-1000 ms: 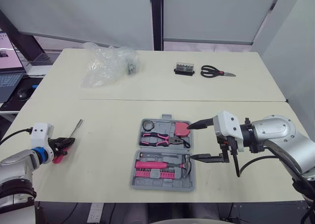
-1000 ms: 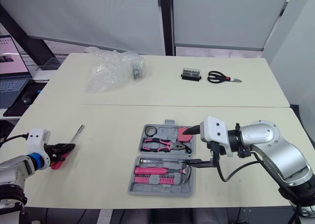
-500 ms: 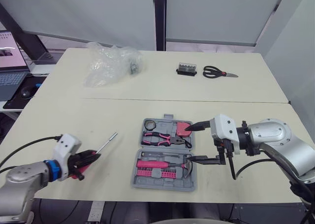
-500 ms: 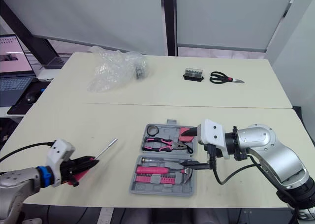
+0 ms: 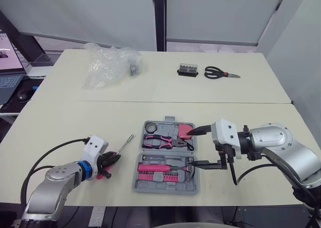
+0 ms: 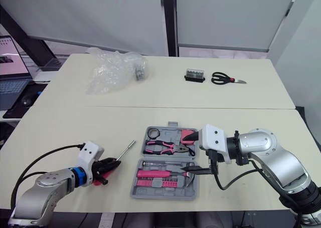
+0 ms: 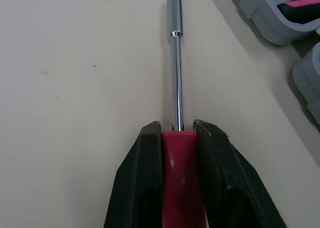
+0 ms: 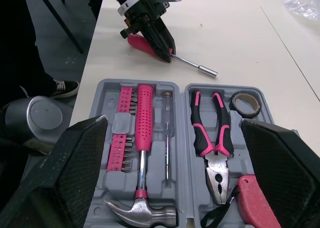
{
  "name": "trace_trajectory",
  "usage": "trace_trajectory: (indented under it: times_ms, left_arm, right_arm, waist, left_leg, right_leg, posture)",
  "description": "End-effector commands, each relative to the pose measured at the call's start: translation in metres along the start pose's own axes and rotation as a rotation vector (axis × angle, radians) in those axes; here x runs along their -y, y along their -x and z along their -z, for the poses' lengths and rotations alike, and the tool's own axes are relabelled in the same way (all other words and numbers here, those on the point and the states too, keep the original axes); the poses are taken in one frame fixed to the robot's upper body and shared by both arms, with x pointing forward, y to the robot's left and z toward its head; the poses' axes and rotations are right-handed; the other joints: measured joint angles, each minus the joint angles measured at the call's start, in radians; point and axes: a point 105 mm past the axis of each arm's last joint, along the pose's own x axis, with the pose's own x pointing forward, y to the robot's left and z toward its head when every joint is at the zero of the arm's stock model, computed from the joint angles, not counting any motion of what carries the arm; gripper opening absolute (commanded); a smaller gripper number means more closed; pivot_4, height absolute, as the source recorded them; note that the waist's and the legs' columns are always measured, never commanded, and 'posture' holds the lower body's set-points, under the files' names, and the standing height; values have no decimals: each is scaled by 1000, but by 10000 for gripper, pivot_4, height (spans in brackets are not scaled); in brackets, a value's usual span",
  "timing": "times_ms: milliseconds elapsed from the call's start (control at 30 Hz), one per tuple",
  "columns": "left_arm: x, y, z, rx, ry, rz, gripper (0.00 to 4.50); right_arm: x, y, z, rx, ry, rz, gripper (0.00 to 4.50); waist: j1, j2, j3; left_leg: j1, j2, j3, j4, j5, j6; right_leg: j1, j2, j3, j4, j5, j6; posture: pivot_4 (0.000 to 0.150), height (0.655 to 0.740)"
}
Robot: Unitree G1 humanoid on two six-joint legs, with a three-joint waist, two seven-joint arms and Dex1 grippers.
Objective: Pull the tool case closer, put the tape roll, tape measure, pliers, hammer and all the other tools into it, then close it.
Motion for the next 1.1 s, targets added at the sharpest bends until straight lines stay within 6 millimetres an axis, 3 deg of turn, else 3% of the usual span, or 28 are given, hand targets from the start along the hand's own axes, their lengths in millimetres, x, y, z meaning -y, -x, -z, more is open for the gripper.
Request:
trace_trajectory:
  times_ms: [33, 233, 467, 1100]
  left_arm:
    - [-3, 3, -9, 37, -51, -17, 18594]
    - [0, 32, -18, 68, -105, -5, 35896]
    - [-12, 50, -25, 211, -104, 42, 35896]
    - [-9, 7, 5, 77, -122, 65, 35896]
  right_arm:
    - [1, 2, -7, 15, 38, 9, 45000]
    - [-2, 3, -8, 24, 29, 26, 45000]
    - [-6, -4, -7, 42, 31, 41, 45000]
    - [-10, -14, -5, 58, 31, 42, 45000]
  waist:
    - [0, 0, 0]
    - [-1, 0, 0]
    - [0, 0, 0]
    - [0, 0, 0]
  left_leg:
    - [0, 0, 0, 0, 0, 0]
    - [0, 0, 0, 0, 0, 0]
    - [0, 0, 0, 0, 0, 0]
    - [0, 0, 0, 0, 0, 0]
  right_leg:
    - [0, 0, 0, 0, 0, 0]
    - [0, 0, 0, 0, 0, 0]
    - [0, -1, 0, 0, 0, 0]
    - [0, 0, 0, -1, 0, 0]
  posture:
    - [1500, 7400]
    - [1500, 7400]
    - [1500, 7400]
    - [1500, 7400]
